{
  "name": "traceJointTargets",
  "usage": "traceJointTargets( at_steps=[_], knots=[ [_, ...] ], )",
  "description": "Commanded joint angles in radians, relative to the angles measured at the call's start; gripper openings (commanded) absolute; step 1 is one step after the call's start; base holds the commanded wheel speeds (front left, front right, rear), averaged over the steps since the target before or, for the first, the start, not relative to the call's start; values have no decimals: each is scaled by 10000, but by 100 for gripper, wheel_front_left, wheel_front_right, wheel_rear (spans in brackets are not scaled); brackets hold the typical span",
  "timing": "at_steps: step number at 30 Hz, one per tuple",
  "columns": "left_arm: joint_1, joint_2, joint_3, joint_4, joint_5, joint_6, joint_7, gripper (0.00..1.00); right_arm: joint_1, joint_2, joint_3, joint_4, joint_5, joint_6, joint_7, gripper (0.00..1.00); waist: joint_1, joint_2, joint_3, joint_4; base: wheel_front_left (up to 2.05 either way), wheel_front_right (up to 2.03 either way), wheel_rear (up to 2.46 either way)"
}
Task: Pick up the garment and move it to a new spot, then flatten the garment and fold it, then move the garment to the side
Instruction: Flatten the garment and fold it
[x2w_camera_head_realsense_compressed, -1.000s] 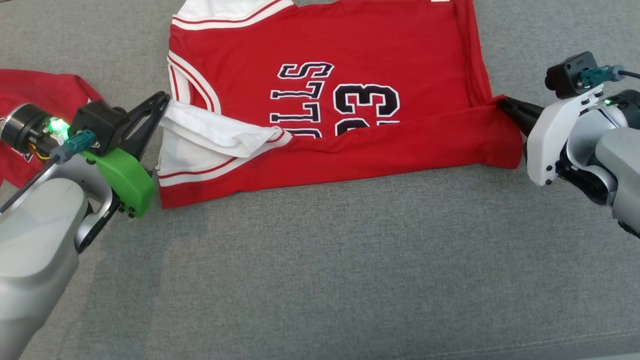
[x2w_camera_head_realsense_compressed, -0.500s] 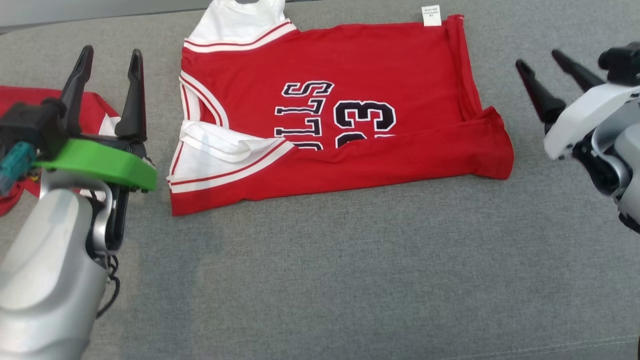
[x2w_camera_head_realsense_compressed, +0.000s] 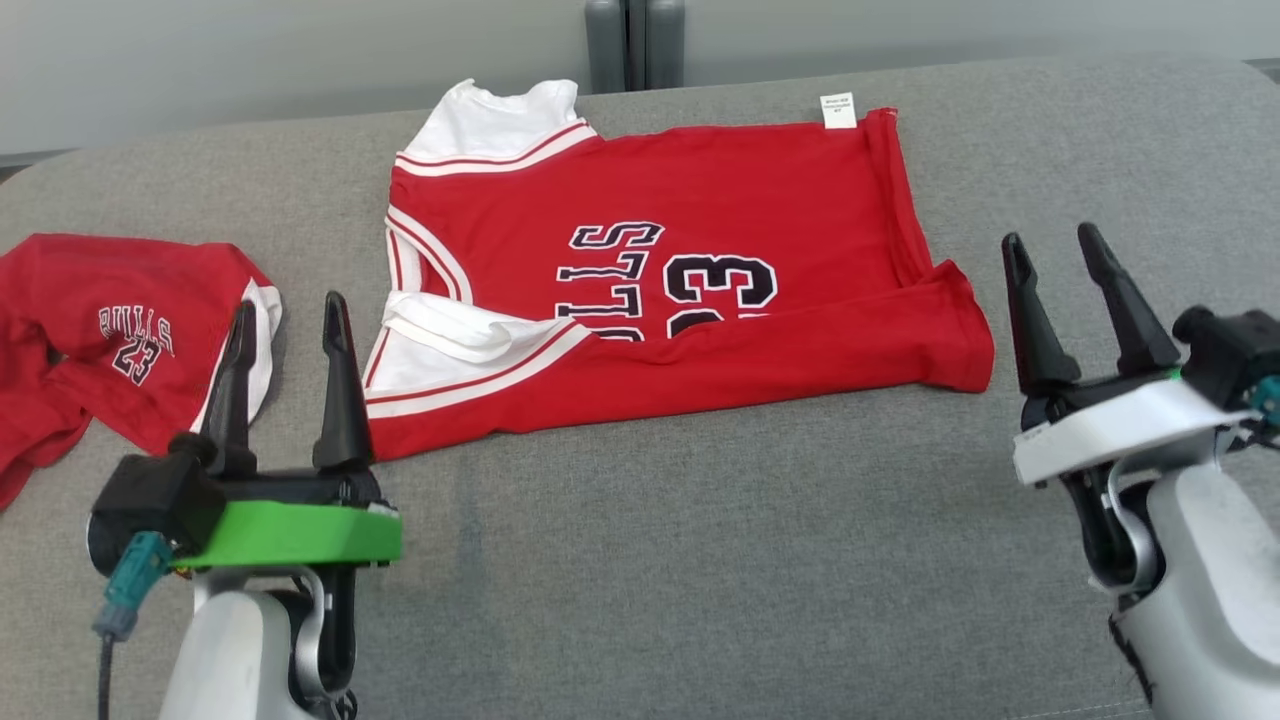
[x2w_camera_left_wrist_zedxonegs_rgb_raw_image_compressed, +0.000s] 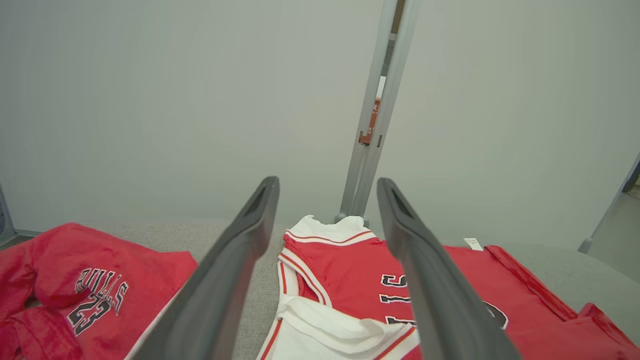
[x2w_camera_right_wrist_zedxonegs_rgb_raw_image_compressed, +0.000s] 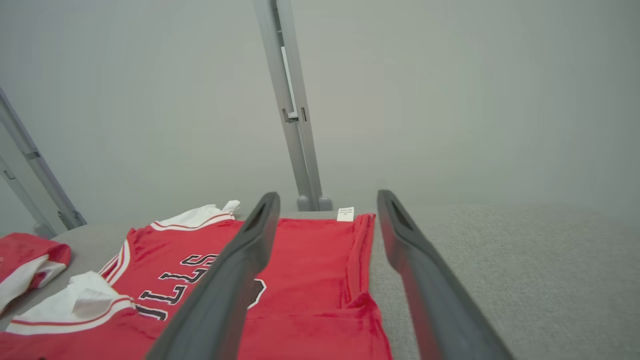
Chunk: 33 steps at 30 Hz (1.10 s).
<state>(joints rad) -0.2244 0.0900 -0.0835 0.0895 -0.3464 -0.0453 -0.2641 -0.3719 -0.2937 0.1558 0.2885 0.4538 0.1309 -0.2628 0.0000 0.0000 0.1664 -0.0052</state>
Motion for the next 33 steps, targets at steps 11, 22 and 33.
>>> traceJointTargets(
  at_steps=[11, 22, 33],
  knots=[
    [471, -378, 605, 898, 928, -459, -4, 100, 1207, 1340, -668, -897, -880, -2, -31, 100, 0, 0, 279, -359, 0, 0, 0],
    [-576, -339, 1021, 3853, 1695, 401, -5, 100, 734, 1245, -154, -1106, -1076, -2, -32, 100, 0, 0, 811, -878, 0, 0, 0],
    [-1380, -21, 1046, 6322, 1970, 881, 7, 100, 711, 1294, -152, -1224, -909, -2, -32, 100, 0, 0, 1086, -1356, 0, 0, 0]
  ],
)
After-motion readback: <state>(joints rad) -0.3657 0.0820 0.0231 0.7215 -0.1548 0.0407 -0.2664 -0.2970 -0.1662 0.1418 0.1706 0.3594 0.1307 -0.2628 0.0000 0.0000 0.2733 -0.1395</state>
